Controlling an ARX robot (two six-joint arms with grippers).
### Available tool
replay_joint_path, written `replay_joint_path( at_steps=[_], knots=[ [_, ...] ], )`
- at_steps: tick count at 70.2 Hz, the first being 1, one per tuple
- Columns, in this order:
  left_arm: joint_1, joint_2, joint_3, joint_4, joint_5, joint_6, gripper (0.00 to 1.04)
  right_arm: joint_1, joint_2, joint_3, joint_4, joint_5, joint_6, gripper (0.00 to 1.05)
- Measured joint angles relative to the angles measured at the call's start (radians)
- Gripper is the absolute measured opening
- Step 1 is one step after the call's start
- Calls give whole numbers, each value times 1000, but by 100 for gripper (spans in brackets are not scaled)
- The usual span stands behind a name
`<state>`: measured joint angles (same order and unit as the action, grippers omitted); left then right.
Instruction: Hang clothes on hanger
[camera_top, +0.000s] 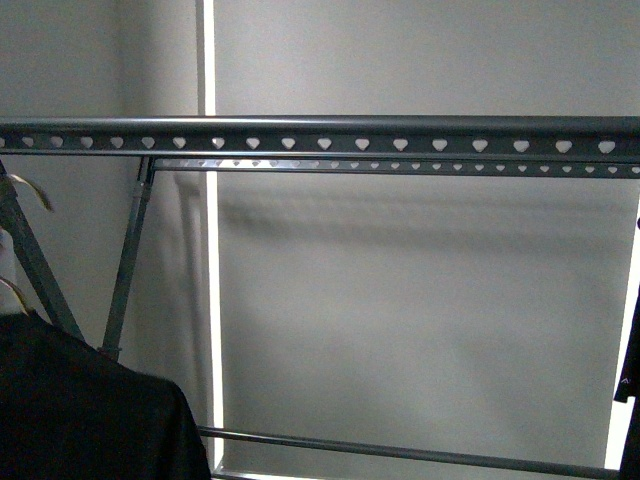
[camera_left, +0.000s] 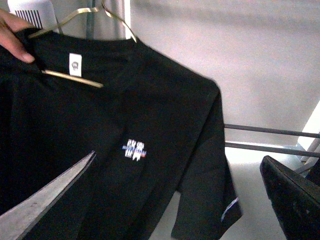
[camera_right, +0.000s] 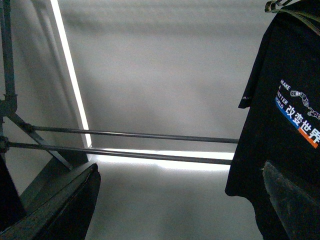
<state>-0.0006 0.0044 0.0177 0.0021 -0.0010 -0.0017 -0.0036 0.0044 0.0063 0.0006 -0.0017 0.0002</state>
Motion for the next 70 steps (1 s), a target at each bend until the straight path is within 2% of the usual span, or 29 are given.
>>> replay_joint_path(
  at_steps=[30, 32, 33, 34, 35, 38, 43, 49, 56, 63, 70],
  knots=[
    [0, 0, 0, 0, 0, 0, 98, 0, 0, 0, 0, 0, 0, 97],
    [11, 6, 1, -9, 36, 17, 98, 0, 0, 0, 0, 0, 0, 97],
    [26, 13, 8, -30, 96, 44, 98, 0, 0, 0, 0, 0, 0, 97],
    [34, 20, 11, -42, 112, 51, 98, 0, 0, 0, 0, 0, 0, 97],
    [41, 36, 15, -54, 180, 78, 98, 0, 0, 0, 0, 0, 0, 97],
    [34, 71, 19, -51, 215, 121, 98, 0, 0, 0, 0, -2, 0, 97],
    [-14, 120, 32, 2, 168, 143, 98, 0, 0, 0, 0, -2, 0, 97],
    [-77, 223, 87, 121, 41, 129, 98, 0, 0, 0, 0, 0, 0, 97],
    [-107, 528, 298, 214, -149, -48, 98, 0, 0, 0, 0, 0, 0, 97],
    [-150, 814, 504, 200, -202, -304, 98, 0, 0, 0, 0, 0, 0, 97],
    [-172, 988, 642, 153, -199, -495, 98, 0, 0, 0, 0, 0, 0, 97]
  ],
)
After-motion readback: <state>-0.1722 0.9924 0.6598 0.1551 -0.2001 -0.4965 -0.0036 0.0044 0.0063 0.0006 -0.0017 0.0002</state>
